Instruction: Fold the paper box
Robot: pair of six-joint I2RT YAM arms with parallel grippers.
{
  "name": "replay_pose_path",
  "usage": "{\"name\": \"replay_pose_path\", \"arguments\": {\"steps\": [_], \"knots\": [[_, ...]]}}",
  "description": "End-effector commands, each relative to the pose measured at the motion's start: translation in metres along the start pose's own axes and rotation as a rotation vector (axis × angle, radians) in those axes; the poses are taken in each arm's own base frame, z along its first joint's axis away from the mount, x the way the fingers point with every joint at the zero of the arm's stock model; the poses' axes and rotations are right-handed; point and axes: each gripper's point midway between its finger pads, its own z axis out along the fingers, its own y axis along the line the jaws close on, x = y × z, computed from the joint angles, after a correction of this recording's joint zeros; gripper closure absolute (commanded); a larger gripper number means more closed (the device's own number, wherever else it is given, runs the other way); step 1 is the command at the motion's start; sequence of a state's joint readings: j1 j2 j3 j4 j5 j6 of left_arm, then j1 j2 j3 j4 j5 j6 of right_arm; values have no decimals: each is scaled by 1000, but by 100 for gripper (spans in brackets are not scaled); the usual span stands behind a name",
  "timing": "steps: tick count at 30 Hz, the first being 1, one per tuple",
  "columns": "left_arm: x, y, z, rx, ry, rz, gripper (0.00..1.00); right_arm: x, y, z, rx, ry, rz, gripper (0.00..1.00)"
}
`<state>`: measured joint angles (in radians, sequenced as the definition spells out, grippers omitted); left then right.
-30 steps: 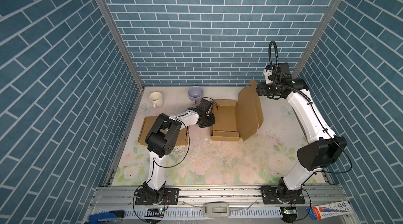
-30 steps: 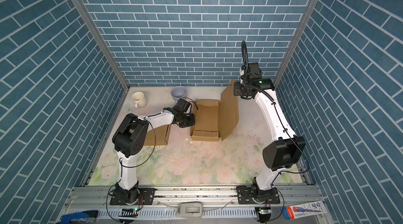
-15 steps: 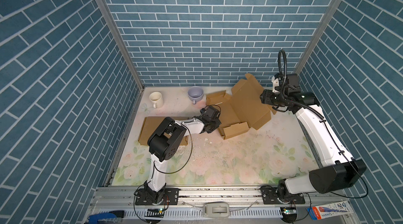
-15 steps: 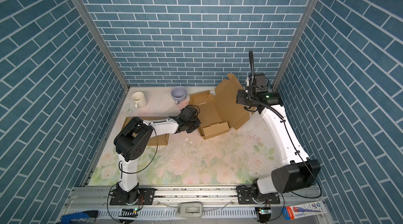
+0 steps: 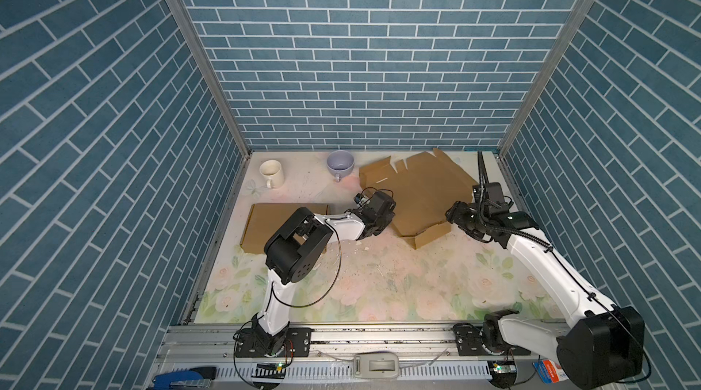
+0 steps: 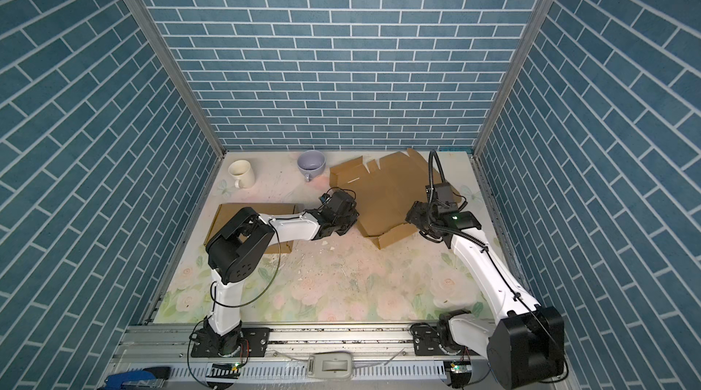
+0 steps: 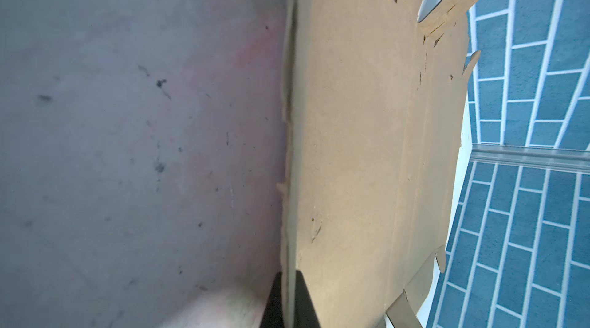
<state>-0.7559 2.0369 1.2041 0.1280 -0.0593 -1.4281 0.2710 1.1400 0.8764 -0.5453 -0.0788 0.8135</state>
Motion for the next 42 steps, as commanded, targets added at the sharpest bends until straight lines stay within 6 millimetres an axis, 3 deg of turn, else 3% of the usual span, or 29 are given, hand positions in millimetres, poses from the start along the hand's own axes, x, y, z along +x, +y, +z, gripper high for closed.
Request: {"name": "replay_pose_path", "arguments": {"steps": [1, 6, 12, 19, 25, 30, 35, 39, 42], "knots": [[-3, 14, 0, -27, -35, -23, 95, 8, -4, 6, -59, 5, 134, 32], [1, 18, 1, -33, -29, -24, 96, 32, -13, 31, -127, 48, 273, 30], [4, 22, -2, -46, -34, -13, 96, 38, -14, 45, -239, 13, 396, 20], [-8, 33, -21, -102, -40, 117, 96, 2, -24, 14, -52, -6, 66, 20], [-22, 36, -40, -116, -49, 181, 97, -6, -29, 14, 42, 46, -98, 20], [-30, 35, -50, -171, 6, 418, 97, -14, -31, 2, 95, 51, -218, 20], [-28, 34, -55, -172, 295, 678, 100, -27, -24, -6, 122, 59, -313, 21], [-52, 26, -76, -246, 399, 966, 100, -39, -12, -4, 110, 66, -358, 22], [-67, 20, -76, -284, 488, 1102, 100, -56, 1, -3, 104, 61, -409, 22]]}}
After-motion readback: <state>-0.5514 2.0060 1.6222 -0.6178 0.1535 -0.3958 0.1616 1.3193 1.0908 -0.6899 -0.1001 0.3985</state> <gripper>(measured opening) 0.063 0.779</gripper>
